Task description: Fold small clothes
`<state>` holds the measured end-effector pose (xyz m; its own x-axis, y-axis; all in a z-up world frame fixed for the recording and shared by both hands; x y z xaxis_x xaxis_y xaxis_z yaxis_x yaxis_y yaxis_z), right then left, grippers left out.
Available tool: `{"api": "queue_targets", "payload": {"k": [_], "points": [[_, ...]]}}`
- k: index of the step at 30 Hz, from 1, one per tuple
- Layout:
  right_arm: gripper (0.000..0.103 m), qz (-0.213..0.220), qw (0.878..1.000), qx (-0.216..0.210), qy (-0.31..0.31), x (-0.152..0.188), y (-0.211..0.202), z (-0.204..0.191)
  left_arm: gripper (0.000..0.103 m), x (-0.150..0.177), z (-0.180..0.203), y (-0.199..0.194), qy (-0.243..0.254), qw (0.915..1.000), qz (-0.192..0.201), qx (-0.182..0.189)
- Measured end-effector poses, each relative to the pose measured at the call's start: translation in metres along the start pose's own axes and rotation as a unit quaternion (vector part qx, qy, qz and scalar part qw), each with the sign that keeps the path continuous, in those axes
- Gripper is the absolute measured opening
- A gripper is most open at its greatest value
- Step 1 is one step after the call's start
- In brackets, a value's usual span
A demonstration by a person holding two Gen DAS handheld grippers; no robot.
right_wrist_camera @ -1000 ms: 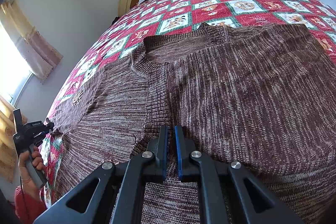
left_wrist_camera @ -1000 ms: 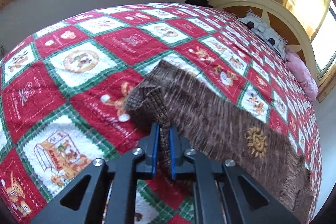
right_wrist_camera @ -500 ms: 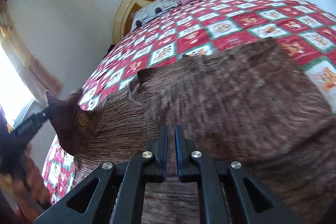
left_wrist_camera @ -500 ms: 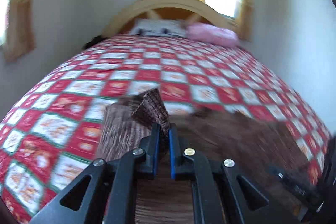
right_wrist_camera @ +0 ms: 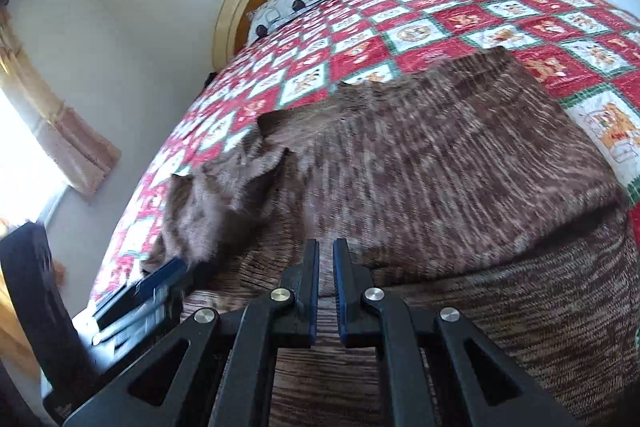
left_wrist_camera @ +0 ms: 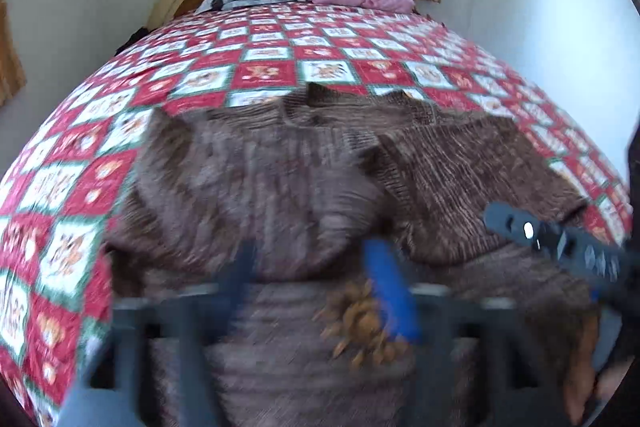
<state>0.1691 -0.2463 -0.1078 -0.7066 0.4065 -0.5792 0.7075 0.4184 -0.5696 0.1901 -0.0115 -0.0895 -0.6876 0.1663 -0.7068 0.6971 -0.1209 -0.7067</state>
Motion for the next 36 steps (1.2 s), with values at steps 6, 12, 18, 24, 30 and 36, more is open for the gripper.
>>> {"api": "queue_targets", "payload": {"k": [6,12,18,24,30,36], "points": [[0.050,-0.005,0.997,-0.080,0.004,-0.021,0.006,-0.028,0.090,0.025,-0.052,-0.012,-0.056,0.9965,0.017,-0.061],[0.050,-0.044,0.996,-0.069,-0.026,-0.019,0.047,-0.055,0.095,0.040,-0.076,0.009,-0.136,0.9890,-0.035,-0.048],[0.013,-0.080,0.994,0.000,-0.073,-0.007,0.088,-0.067,0.095,0.046,-0.087,0.006,-0.181,0.9828,-0.030,-0.017],[0.006,-0.065,0.983,0.032,-0.171,-0.015,0.084,-0.089,0.095,0.045,-0.093,0.006,-0.199,0.9797,-0.025,-0.005],[0.006,-0.029,0.963,0.047,-0.263,-0.025,0.052,-0.108,0.095,0.044,-0.093,0.009,-0.195,0.9805,-0.027,-0.009],[0.015,-0.117,0.962,0.075,-0.236,0.000,0.083,-0.075,0.095,0.045,-0.092,0.007,-0.196,0.9803,-0.026,-0.009]]}}
Point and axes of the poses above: each gripper's, at about its wrist camera, not at the fingertips, and y roughly the way its jaws point, z to its right, x to its underside, the point moved 1 cm from there along y, roughly the way its jaws point, and after that the axes turned 8 degrees about -x, right-handed, at the moved point
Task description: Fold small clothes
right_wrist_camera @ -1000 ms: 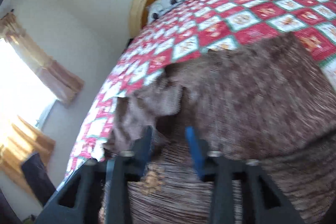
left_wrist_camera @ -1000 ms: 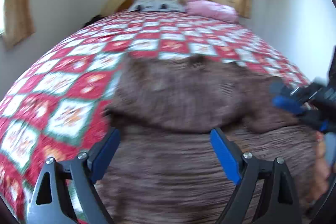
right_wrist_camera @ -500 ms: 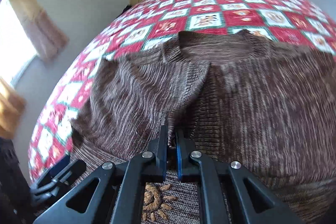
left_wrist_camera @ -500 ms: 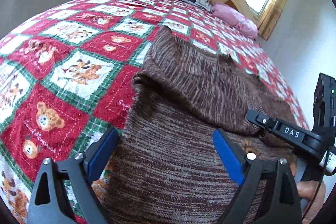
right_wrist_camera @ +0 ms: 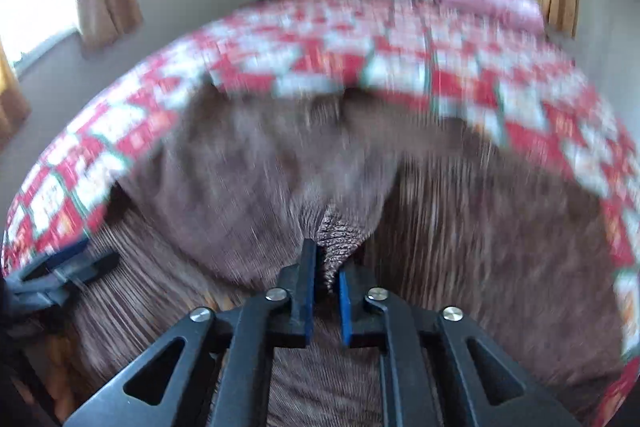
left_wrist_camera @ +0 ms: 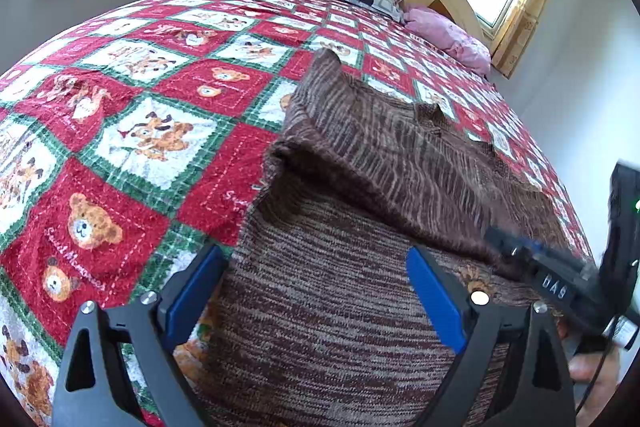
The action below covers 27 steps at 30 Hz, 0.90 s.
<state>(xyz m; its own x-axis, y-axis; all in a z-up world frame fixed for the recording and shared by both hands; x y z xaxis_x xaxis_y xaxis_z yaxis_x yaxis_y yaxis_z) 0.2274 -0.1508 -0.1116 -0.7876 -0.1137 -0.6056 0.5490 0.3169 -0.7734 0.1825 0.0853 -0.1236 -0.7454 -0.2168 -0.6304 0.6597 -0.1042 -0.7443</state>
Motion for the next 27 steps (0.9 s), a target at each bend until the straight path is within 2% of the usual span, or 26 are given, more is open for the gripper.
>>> {"api": "queue_targets", "payload": {"k": [1,3,5,8,10,12,14,15,16,17,20,22,27], "points": [[0.019,0.012,1.000,-0.010,0.012,0.003,-0.004,0.003,0.095,0.000,0.000,-0.002,0.001,1.0000,0.002,-0.002],[0.038,0.034,0.998,-0.028,0.047,0.008,-0.023,0.015,0.096,-0.001,0.001,-0.006,0.008,0.9999,0.003,-0.012],[0.044,0.062,0.996,-0.033,0.062,0.010,-0.044,0.028,0.096,-0.008,0.003,-0.013,0.020,0.9996,0.011,-0.016],[0.045,0.097,0.992,-0.026,0.082,0.004,-0.067,0.047,0.096,-0.030,0.002,-0.024,0.021,0.9981,0.051,-0.028],[0.043,0.103,0.990,-0.042,0.085,-0.006,-0.068,0.052,0.096,-0.049,0.004,-0.023,0.019,0.9962,0.070,-0.048],[0.015,0.108,0.992,-0.028,0.068,-0.022,-0.064,0.047,0.096,-0.066,0.006,-0.010,0.012,0.9939,0.072,-0.083],[0.012,0.098,0.993,-0.036,0.046,-0.037,-0.048,0.035,0.096,-0.072,0.007,0.009,0.007,0.9914,0.057,-0.117],[0.012,0.092,0.994,-0.042,0.041,-0.043,-0.040,0.030,0.096,-0.073,0.007,0.027,0.009,0.9881,0.028,-0.151],[0.012,0.083,0.995,-0.044,0.037,-0.047,-0.029,0.027,0.096,-0.071,0.005,0.038,0.009,0.9836,0.007,-0.180],[0.012,0.070,0.996,-0.041,0.033,-0.050,-0.015,0.024,0.098,-0.064,0.000,0.054,0.009,0.9751,-0.018,-0.221],[0.012,0.006,0.999,-0.008,0.040,-0.046,0.043,0.031,0.102,-0.057,-0.021,0.050,-0.041,0.9768,-0.012,-0.210],[0.012,0.029,0.997,-0.024,0.065,-0.054,0.043,0.039,0.103,-0.056,-0.030,0.051,-0.061,0.9755,-0.015,-0.211],[0.012,0.070,0.985,-0.070,0.138,-0.061,0.053,0.065,0.103,-0.057,-0.025,0.054,-0.052,0.9739,-0.012,-0.221]]}}
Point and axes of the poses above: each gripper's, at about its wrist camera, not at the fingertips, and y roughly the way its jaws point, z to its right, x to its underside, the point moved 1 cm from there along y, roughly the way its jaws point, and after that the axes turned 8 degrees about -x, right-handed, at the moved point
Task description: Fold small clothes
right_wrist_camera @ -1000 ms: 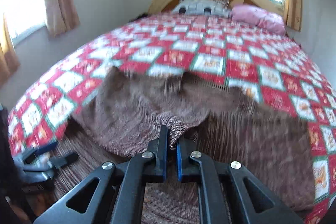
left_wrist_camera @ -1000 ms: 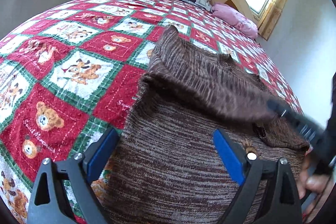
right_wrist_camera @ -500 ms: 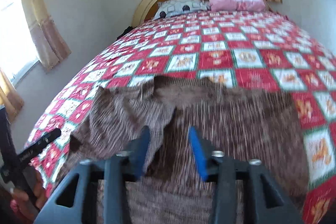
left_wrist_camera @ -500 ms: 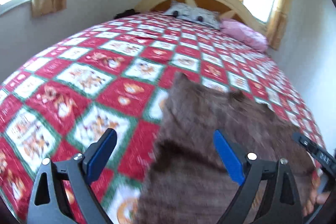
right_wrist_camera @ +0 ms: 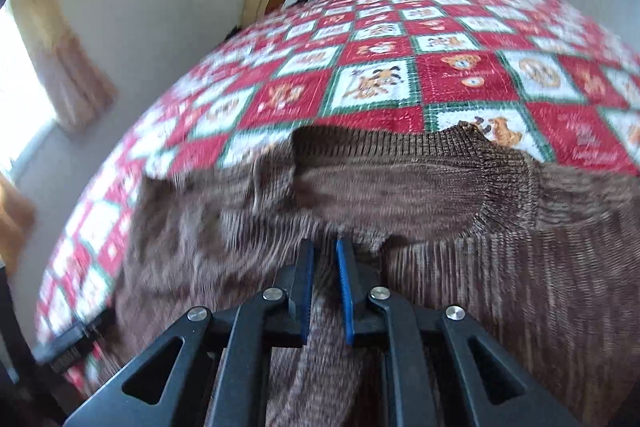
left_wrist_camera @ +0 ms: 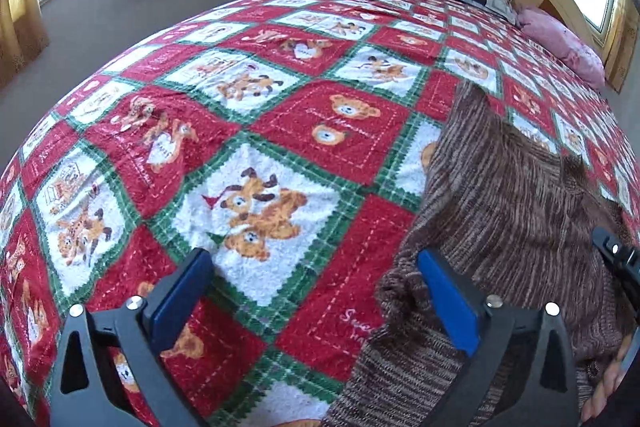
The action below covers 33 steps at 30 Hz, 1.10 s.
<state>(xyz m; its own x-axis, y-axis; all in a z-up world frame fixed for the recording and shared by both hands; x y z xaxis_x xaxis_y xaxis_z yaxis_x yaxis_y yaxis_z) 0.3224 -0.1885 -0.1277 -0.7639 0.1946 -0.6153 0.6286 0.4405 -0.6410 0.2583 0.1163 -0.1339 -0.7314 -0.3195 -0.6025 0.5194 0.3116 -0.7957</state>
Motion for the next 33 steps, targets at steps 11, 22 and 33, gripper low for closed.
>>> {"api": "queue_targets", "payload": {"k": [11,22,33], "points": [[0.012,0.078,0.995,-0.033,0.055,0.020,-0.134,0.011,0.103,0.002,-0.007,-0.001,-0.011,0.9995,-0.001,0.028],[0.012,0.187,0.977,0.102,0.021,0.106,-0.375,0.050,0.103,0.055,-0.057,-0.082,0.193,0.9670,0.074,0.149],[0.051,0.329,0.930,0.163,-0.026,0.171,-0.601,0.030,0.103,0.148,-0.109,-0.127,0.274,0.9337,0.014,0.230]]}}
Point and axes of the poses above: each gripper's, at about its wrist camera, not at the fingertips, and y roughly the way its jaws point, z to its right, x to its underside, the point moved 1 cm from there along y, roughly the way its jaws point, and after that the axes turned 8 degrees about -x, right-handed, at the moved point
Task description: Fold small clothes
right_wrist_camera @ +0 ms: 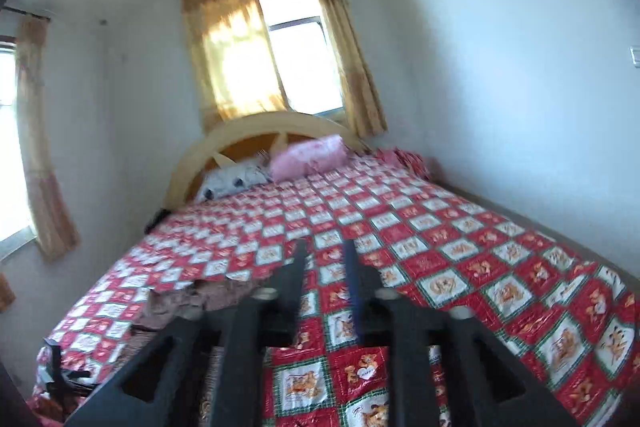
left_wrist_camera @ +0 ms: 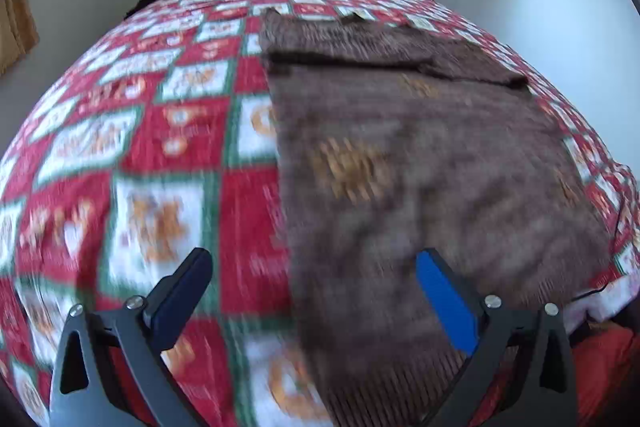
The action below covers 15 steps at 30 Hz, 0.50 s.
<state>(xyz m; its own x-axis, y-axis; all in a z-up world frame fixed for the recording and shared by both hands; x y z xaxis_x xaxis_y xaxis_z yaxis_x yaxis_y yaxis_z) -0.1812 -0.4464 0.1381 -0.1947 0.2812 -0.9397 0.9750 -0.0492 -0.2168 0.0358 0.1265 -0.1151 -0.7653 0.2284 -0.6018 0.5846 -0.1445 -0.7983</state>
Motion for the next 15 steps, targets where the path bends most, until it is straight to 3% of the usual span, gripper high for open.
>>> {"api": "queue_targets", "payload": {"k": [1,4,5,7,11,13,15], "points": [[0.057,-0.003,1.000,-0.009,-0.005,0.001,-0.006,-0.003,0.103,0.009,0.001,-0.003,-0.004,1.0000,-0.004,0.007],[0.060,-0.043,0.996,-0.078,-0.017,0.023,-0.011,-0.015,0.103,0.031,0.000,-0.012,-0.024,0.9991,-0.013,0.033],[0.060,-0.091,0.990,-0.109,-0.012,0.040,0.000,-0.020,0.103,0.038,0.000,-0.014,-0.033,0.9984,-0.014,0.044],[0.060,-0.157,0.980,-0.119,-0.012,0.069,0.022,-0.030,0.103,0.047,0.000,-0.018,-0.038,0.9976,-0.014,0.056],[0.059,-0.289,0.949,-0.125,-0.012,0.154,0.067,-0.050,0.103,0.052,-0.003,-0.016,-0.053,0.9950,-0.031,0.079],[0.059,-0.318,0.937,-0.143,0.011,0.183,0.072,-0.049,0.103,0.054,-0.008,-0.017,-0.071,0.9926,-0.030,0.094],[0.057,-0.361,0.917,-0.161,0.053,0.212,0.079,-0.047,0.103,0.053,-0.012,-0.016,-0.080,0.9915,-0.026,0.099]]}}
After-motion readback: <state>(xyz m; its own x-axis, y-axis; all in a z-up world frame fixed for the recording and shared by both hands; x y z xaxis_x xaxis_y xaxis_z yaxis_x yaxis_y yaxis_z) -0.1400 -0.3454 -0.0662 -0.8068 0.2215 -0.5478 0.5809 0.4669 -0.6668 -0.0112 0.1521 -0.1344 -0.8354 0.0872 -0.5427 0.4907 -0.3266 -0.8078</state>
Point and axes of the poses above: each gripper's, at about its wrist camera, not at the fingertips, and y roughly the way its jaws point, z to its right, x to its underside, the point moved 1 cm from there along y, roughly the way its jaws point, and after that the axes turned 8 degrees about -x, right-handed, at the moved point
